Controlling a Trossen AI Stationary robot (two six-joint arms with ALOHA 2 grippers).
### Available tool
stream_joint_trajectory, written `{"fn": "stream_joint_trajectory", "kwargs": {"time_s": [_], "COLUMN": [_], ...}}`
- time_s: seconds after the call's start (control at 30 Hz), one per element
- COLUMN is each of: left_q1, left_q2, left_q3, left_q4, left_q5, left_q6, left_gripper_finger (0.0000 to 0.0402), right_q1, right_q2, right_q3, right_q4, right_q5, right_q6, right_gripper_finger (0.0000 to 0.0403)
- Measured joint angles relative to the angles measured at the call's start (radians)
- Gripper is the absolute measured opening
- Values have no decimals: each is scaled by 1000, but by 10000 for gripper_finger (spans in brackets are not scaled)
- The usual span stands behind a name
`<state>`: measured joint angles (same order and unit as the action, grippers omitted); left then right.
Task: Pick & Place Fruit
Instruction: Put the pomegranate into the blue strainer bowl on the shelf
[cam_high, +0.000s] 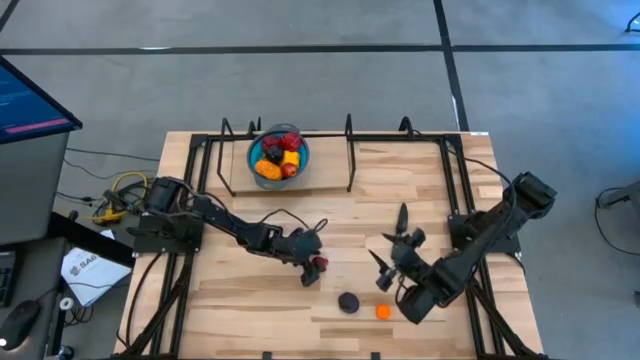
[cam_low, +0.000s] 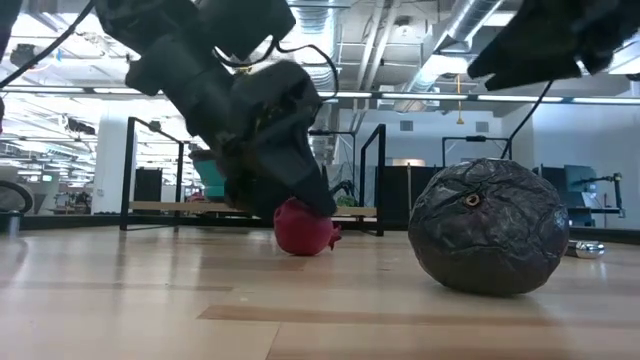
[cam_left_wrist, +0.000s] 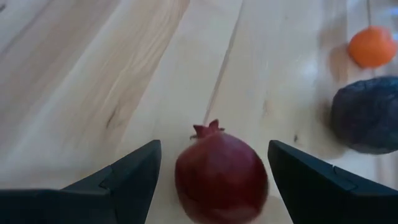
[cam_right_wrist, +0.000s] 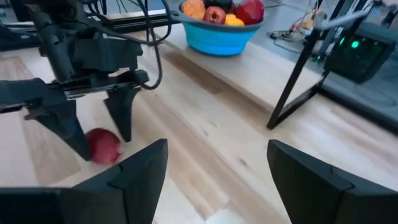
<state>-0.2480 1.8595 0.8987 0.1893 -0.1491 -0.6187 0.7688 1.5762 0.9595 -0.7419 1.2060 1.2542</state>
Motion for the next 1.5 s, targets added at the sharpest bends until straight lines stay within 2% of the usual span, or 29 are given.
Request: {"fn": "stream_joint_trajectory", "kwargs": {"time_s": [0.23,0.37,0.53,0.67,0.77,0.93,1.0,1.07,1.3,1.5], "left_q1": [5,5,6,5,5,22,60,122,420,581], "left_q2": [10,10,-5,-88,-227,-521,-621,-696,-845,-920], "left_q3": [3,3,3,3,3,5,5,2,-158,-265], "left_q4": [7,8,4,-20,-89,-272,-366,-431,-453,-402], "left_q5": [1,33,67,74,1,-282,-371,-410,-426,-471], "left_q6": [117,159,232,237,245,329,332,322,269,246], "left_gripper_finger": [279,243,176,169,168,175,178,176,174,181], "right_q1": [38,39,33,9,-20,-84,-112,-141,-231,-265], "right_q2": [0,0,0,0,0,0,0,0,0,0], "right_q3": [-33,-33,-33,-33,-33,-33,-33,-33,-33,-33], "right_q4": [17,24,25,36,46,123,193,278,564,656], "right_q5": [3,3,3,3,3,2,0,-3,-89,-152], "right_q6": [82,83,83,82,81,-32,-124,-226,-590,-707], "right_gripper_finger": [269,269,269,269,269,269,269,269,269,269]}}
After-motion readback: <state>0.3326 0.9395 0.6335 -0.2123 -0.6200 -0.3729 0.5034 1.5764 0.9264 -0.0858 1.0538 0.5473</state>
